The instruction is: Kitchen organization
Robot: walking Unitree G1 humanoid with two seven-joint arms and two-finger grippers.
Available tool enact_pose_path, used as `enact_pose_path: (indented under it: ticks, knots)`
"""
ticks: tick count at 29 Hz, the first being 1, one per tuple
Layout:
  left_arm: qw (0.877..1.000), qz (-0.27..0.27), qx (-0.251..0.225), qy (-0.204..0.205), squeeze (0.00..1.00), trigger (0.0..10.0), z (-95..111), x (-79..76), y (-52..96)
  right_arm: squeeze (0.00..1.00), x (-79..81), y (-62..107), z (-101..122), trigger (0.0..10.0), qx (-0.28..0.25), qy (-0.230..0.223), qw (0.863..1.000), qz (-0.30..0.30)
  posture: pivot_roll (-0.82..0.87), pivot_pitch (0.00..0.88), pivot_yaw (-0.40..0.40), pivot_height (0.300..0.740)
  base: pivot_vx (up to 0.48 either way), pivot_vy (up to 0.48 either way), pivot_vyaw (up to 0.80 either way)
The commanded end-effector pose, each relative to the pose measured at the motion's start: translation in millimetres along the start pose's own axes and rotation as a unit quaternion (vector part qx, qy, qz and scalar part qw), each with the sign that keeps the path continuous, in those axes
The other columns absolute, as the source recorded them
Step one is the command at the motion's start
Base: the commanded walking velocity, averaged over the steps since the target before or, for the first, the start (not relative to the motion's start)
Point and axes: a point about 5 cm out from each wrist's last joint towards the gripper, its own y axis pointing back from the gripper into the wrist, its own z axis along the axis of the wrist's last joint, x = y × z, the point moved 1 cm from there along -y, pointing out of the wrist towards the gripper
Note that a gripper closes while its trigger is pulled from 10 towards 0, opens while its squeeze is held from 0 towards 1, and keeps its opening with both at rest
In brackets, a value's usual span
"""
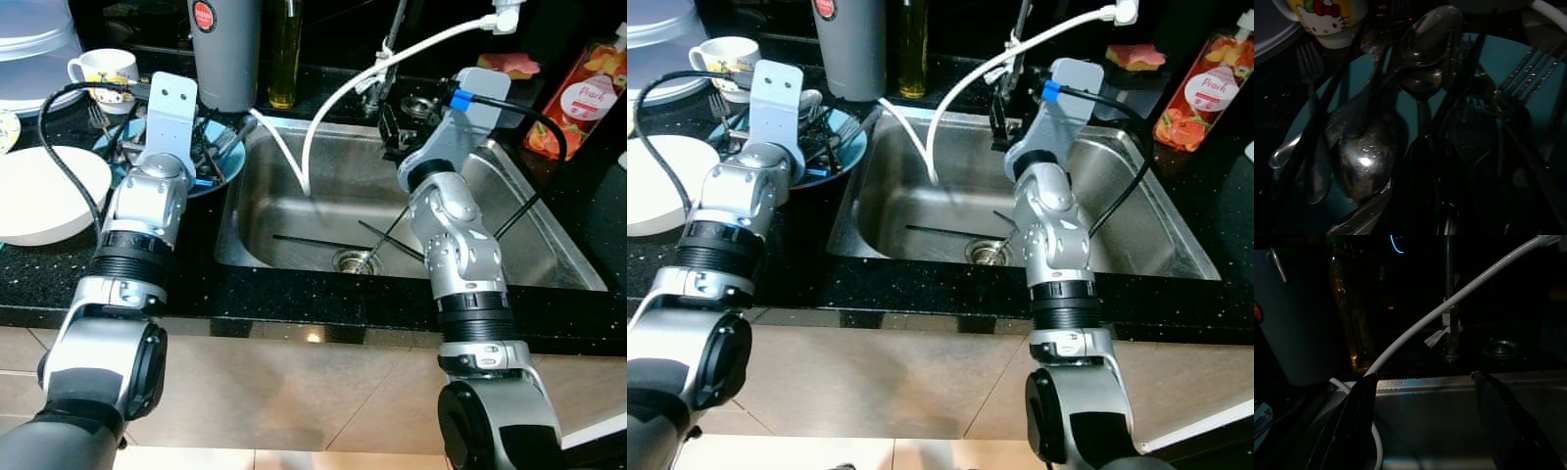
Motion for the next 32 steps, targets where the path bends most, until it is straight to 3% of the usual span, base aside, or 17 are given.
enact_pose_path:
  ticks: [1,4,6,7,14,15,19,32]
  knots:
    - [1.000,0.008,-0.003,0.000,0.00,10.0,3,3.4,-0.5,0.00,-4.4,1.4,4,10.0,-0.011,-0.005,1.000,-0.007,0.26,0.047,-0.058,0.740,0.000,0.000,0.00]
    - [1.000,0.008,-0.020,-0.001,0.00,10.0,10,4.7,1.2,0.00,-4.5,1.3,4,10.0,-0.012,-0.006,1.000,-0.007,0.26,0.042,-0.060,0.740,0.000,0.000,0.00]
    - [1.000,0.006,-0.030,0.001,0.06,10.0,14,4.7,2.3,0.00,-4.3,1.2,4,10.0,-0.012,-0.006,1.000,-0.006,0.27,0.041,-0.063,0.740,0.000,0.000,0.00]
    - [0.999,0.006,-0.035,0.007,1.00,10.0,16,4.8,3.6,0.00,-3.7,0.9,4,10.0,-0.012,-0.007,1.000,-0.005,0.27,0.040,-0.065,0.740,0.000,0.000,0.00]
    - [0.998,-0.014,-0.017,0.061,1.00,10.0,23,6.5,3.8,0.00,-2.0,-0.3,6,10.0,-0.014,-0.006,1.000,-0.001,0.26,0.038,-0.068,0.740,0.000,0.000,0.00]
    - [0.997,-0.020,-0.009,0.069,0.00,10.0,24,6.9,3.3,0.00,-2.1,-0.3,6,10.0,-0.014,-0.006,1.000,-0.001,0.26,0.038,-0.068,0.740,0.000,0.000,0.00]
    - [0.993,-0.035,0.026,0.110,0.00,10.0,23,11.7,-0.2,0.00,-2.3,-0.4,6,10.0,-0.014,-0.006,1.000,-0.001,0.26,0.042,-0.067,0.740,0.000,0.000,0.00]
    - [0.985,-0.006,0.101,0.138,0.00,10.0,-6,20.5,-5.3,0.00,-3.8,0.0,6,10.0,-0.014,-0.005,1.000,-0.004,0.26,0.055,-0.066,0.740,0.000,0.000,0.00]
